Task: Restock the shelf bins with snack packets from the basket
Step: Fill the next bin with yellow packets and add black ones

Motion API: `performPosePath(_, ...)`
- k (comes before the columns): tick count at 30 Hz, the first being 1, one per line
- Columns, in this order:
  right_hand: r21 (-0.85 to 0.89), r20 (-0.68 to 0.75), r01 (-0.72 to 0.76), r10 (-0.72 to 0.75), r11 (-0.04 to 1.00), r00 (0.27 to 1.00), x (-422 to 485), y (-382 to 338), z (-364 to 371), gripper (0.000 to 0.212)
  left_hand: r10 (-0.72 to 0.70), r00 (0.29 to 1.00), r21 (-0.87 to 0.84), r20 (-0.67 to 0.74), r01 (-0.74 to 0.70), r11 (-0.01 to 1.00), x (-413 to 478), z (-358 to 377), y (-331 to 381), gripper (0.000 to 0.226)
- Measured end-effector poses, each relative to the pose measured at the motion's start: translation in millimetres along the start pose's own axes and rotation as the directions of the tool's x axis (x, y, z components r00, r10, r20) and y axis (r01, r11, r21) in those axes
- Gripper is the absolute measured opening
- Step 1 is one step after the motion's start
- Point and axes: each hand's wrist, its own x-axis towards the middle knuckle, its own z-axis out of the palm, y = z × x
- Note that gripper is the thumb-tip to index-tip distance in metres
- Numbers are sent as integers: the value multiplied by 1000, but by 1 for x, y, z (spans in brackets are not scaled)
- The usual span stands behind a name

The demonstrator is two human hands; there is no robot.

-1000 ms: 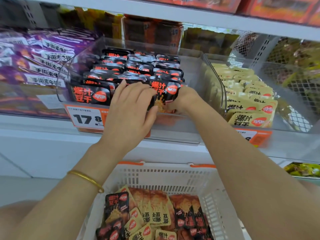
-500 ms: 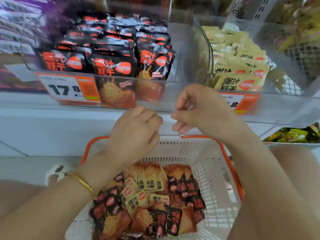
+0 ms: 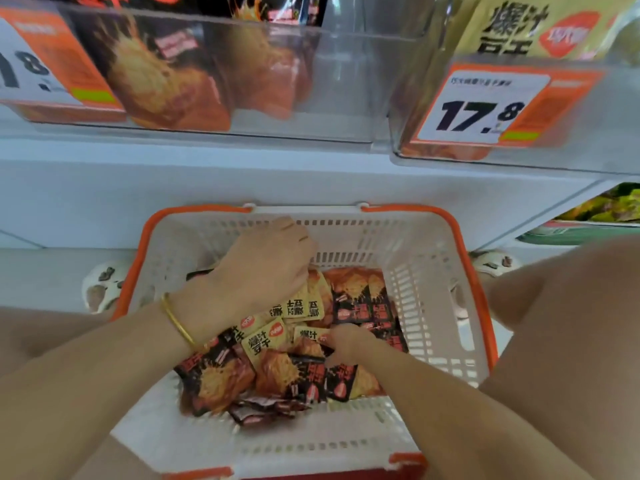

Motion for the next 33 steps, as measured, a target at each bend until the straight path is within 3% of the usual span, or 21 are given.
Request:
performPosePath(2,-108,52,17,-11,994,999,0,-4,0,32,-3,1000,-2,17,3,1000,1,2,1,42)
performPosePath(8,-157,-56,75,-85,985,995,-17,3,-41,28,-6,998,-3,63,6,1000,-2,1,5,29)
performPosePath(11,12,-118,134,-131,991,984,-40,6,-82,24,-26,992,-29,120,30,999,-2,-3,6,24)
performPosePath(14,105,-211,261,-235,959,949,-83,-4,-124,25,-94,966,-100,241,121,988,3,-10,9,32)
performPosePath(17,160,-360,381,-306,911,882,-128,-13,-151,18,-138,929,-309,344,250,918,10,-29,13,45)
performPosePath(19,205,-479,453,-315,867,819,-151,-17,-159,16,-134,931,-331,339,251,909,12,-47,14,41)
performPosePath(21,399,-607,537,-225,743,762,-170,-20,-161,10,-130,948,-391,289,241,888,10,-67,11,32)
performPosePath(22,542,-648,592,-152,597,746,-178,-22,-160,10,-117,957,-490,267,239,838,8,-77,8,25)
performPosePath(24,747,-644,647,-75,152,761,-192,-22,-155,20,-108,969,-717,221,237,656,3,-99,1,13)
performPosePath(25,763,-644,645,-119,-35,755,-197,-24,-153,26,-125,975,-786,182,221,577,-1,-111,-2,11)
performPosePath(26,751,-660,647,-174,-131,731,-204,-30,-151,32,-149,980,-823,130,191,534,-5,-122,-4,12)
performPosePath(28,687,-725,709,-201,-157,659,-219,-47,-154,46,-182,983,-859,12,103,501,-12,-142,-7,14)
performPosePath(31,514,-858,856,-64,-54,510,-238,-72,-176,32,-259,952,-891,-161,-27,454,-19,-166,-9,13)
performPosePath(33,386,-923,922,-23,-30,385,-255,-91,-202,29,-371,874,-896,-313,-142,420,-19,-179,-12,16)
